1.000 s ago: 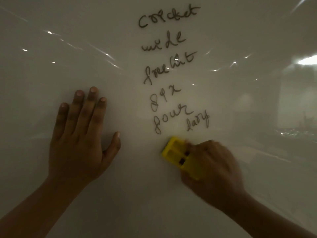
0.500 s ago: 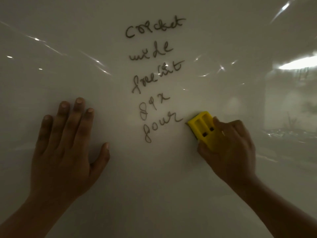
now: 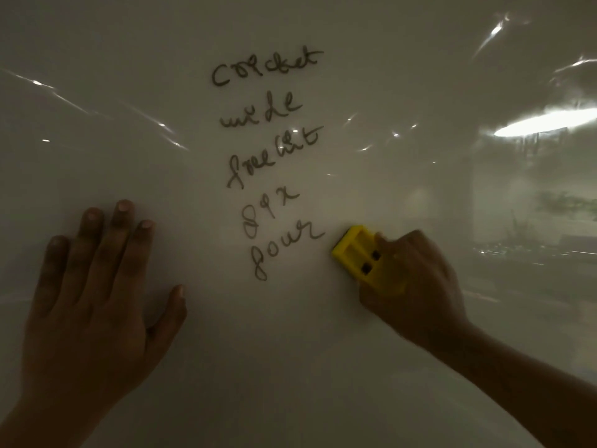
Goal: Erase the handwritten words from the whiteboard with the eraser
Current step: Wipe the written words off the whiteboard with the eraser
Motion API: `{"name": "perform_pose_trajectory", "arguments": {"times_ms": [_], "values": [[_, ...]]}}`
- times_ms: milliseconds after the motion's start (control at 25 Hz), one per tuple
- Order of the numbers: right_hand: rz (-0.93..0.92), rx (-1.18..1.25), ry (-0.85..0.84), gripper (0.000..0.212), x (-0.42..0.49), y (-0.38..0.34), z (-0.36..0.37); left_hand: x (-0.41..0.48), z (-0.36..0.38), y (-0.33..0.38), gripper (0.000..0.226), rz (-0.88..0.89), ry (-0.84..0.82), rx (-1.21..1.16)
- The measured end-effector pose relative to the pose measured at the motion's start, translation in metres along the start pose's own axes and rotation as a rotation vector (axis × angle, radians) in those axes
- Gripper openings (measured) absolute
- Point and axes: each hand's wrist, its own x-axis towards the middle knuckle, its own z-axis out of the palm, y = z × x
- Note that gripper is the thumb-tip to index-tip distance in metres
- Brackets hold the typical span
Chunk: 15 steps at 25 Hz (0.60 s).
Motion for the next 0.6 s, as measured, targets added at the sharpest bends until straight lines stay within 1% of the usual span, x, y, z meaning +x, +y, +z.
{"name": "perform_pose_trajectory", "arguments": {"times_ms": [80, 120, 200, 280, 320, 400, 480, 520, 600], "values": [[-0.152, -0.013, -0.102, 0.034, -0.023, 0.001, -0.002, 0.000, 0.001, 0.000, 0.072, -0.002, -0.006, -0.018], [-0.180, -0.029, -0.123, 0.034, -0.023, 0.009, -0.007, 0.000, 0.001, 0.000, 0.072, -0.002, -0.007, -0.023], [-0.089, -0.078, -0.075, 0.038, -0.006, 0.027, -0.011, 0.000, 0.002, 0.001, 0.072, 0.000, 0.000, -0.028], [0.017, -0.085, -0.009, 0.047, 0.009, 0.028, -0.010, -0.001, 0.002, 0.000, 0.073, 0.006, 0.000, -0.023], [0.009, -0.068, -0.002, 0.048, 0.009, 0.022, -0.008, -0.001, 0.003, -0.001, 0.073, 0.007, -0.001, -0.028], [-0.103, -0.038, -0.051, 0.040, -0.002, 0.011, -0.005, -0.001, 0.003, -0.001, 0.072, 0.002, 0.000, -0.039], [-0.191, -0.055, -0.104, 0.038, -0.014, 0.011, -0.007, -0.002, 0.004, 0.000, 0.072, 0.003, 0.009, -0.033], [-0.164, -0.066, -0.096, 0.041, -0.011, 0.014, -0.010, -0.003, 0.004, 0.000, 0.072, 0.006, 0.017, -0.028], [0.007, -0.051, -0.017, 0.051, 0.007, 0.016, -0.012, -0.002, 0.004, 0.001, 0.072, 0.006, 0.024, -0.005]]}}
